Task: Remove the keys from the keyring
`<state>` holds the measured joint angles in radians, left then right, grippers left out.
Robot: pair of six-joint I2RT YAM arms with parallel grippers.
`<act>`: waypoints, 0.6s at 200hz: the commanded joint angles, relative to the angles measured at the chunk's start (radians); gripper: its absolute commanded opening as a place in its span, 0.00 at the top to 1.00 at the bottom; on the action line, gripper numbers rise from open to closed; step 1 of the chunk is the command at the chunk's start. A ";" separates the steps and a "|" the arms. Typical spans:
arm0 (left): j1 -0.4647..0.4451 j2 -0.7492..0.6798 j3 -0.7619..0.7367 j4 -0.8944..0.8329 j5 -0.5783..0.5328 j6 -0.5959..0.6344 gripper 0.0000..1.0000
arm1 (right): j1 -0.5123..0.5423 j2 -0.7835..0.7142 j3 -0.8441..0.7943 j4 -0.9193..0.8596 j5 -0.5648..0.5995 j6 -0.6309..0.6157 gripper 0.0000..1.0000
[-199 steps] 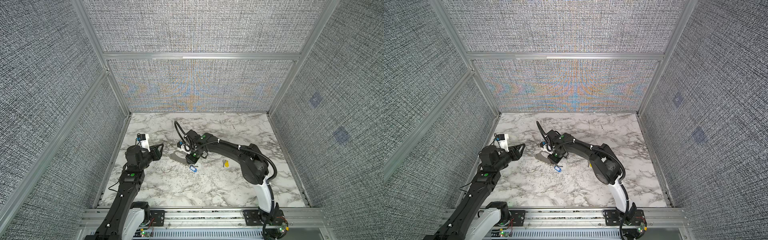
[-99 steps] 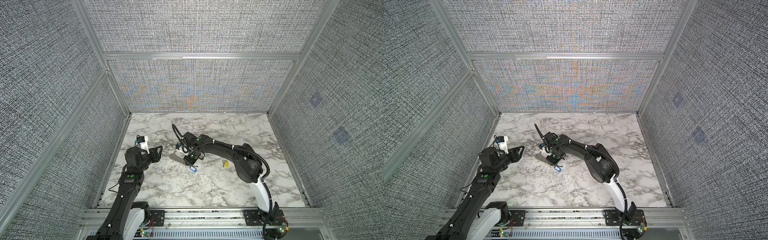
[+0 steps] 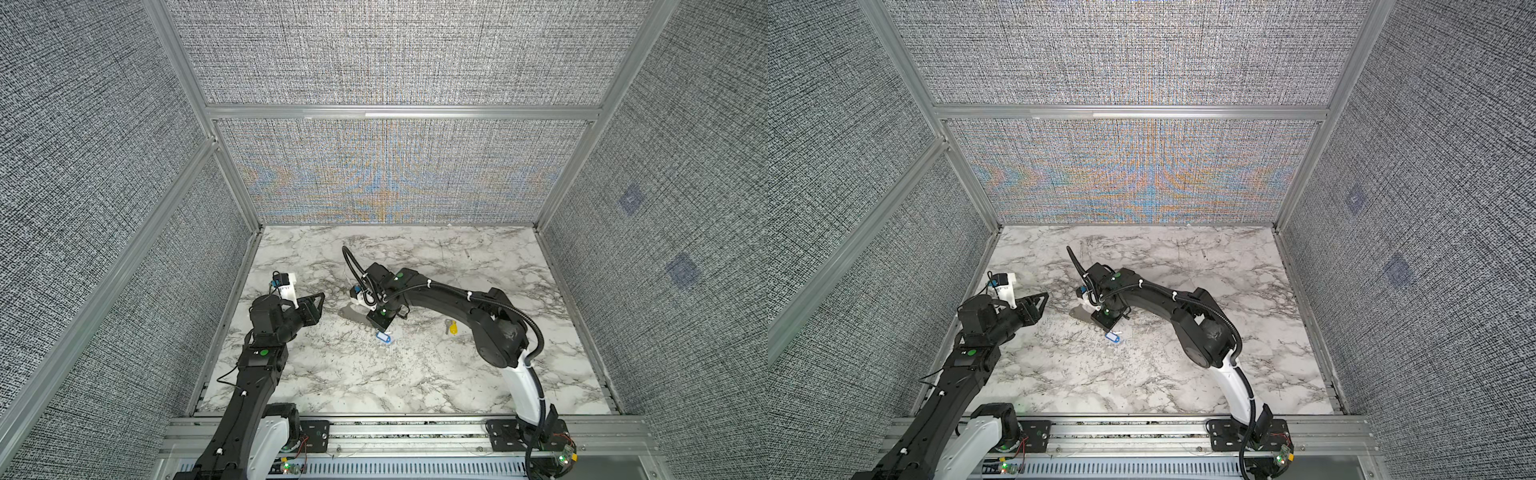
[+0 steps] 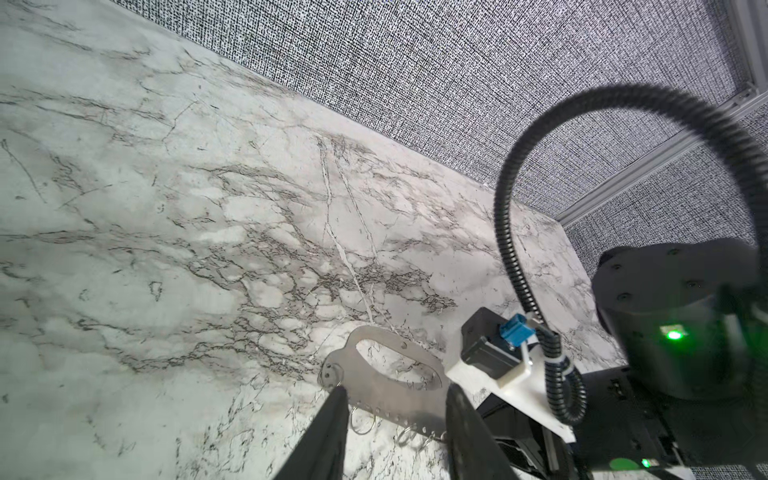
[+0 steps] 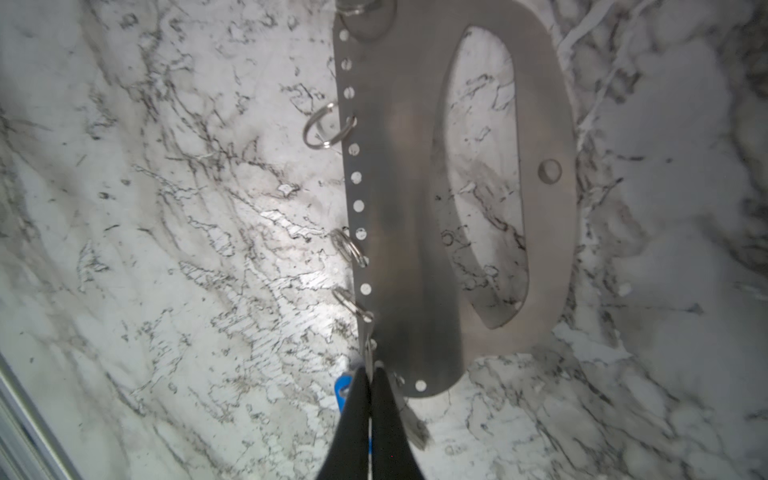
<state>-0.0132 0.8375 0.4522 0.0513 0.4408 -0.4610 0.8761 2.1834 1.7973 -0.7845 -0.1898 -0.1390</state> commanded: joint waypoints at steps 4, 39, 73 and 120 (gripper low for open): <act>0.001 -0.011 0.013 0.025 0.028 0.023 0.59 | -0.001 -0.043 -0.010 -0.039 0.012 -0.054 1.00; 0.001 -0.037 0.017 0.036 0.055 0.061 0.59 | 0.000 -0.129 -0.046 -0.041 0.024 -0.136 1.00; 0.001 -0.040 0.008 0.078 0.121 0.128 0.59 | 0.000 -0.197 -0.069 -0.028 0.023 -0.204 1.00; -0.002 -0.050 0.026 0.073 0.231 0.254 0.61 | -0.004 -0.260 -0.063 -0.016 0.002 -0.303 1.00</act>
<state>-0.0135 0.7975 0.4603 0.1013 0.5907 -0.3050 0.8757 1.9507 1.7306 -0.8097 -0.1684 -0.3618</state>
